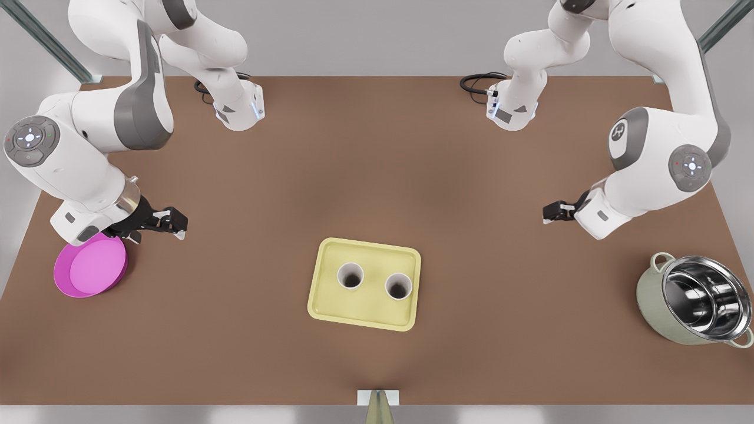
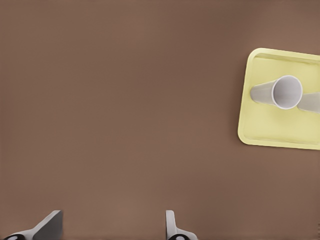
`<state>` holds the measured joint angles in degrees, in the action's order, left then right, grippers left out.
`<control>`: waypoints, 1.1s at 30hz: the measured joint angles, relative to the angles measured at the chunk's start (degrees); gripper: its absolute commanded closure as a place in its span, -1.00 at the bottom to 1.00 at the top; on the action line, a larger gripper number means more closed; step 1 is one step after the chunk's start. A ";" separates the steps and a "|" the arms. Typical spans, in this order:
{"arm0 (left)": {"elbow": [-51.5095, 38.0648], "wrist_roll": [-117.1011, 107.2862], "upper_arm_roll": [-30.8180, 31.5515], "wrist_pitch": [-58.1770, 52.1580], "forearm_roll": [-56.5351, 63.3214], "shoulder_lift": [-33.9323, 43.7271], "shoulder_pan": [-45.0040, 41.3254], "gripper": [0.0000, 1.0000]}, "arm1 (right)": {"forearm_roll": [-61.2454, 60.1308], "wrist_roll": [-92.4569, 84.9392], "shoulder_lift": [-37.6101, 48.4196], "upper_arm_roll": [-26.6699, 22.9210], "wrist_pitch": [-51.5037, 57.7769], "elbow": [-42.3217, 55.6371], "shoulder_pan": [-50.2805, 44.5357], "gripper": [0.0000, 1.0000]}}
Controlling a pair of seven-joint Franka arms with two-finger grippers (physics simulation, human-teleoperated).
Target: Use the left arm to pick up the white IKEA cup from the tray and place it on the middle-left position; use the right arm to pick up the white IKEA cup from the tray and place it on the middle-right position
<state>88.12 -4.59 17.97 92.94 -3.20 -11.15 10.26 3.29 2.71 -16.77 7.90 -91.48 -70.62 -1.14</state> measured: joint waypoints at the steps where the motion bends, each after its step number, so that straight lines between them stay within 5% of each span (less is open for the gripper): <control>1: -0.01 -0.13 0.00 0.00 -0.08 -0.07 -0.04 -1.00 | -0.01 0.00 0.00 -0.01 0.01 -0.02 -0.01 -1.00; 10: 1.74 -1.24 -0.02 1.43 1.21 -1.12 -3.07 -1.00 | -0.01 0.30 -1.21 2.35 0.07 -1.00 -1.08 -1.00; 17: -3.54 -7.30 0.02 8.79 5.87 -13.03 -19.39 -1.00 | 0.34 3.22 -4.05 6.05 -0.73 -1.18 -3.06 -1.00; 33: -21.21 -24.51 -1.76 27.74 13.74 -36.64 -30.67 -1.00 | 6.07 23.08 -17.87 6.21 -14.96 -1.19 -18.40 -1.00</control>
<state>66.91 -29.10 16.21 120.68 10.54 -47.79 -20.42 9.36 25.79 -34.64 14.11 -106.43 -71.81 -19.54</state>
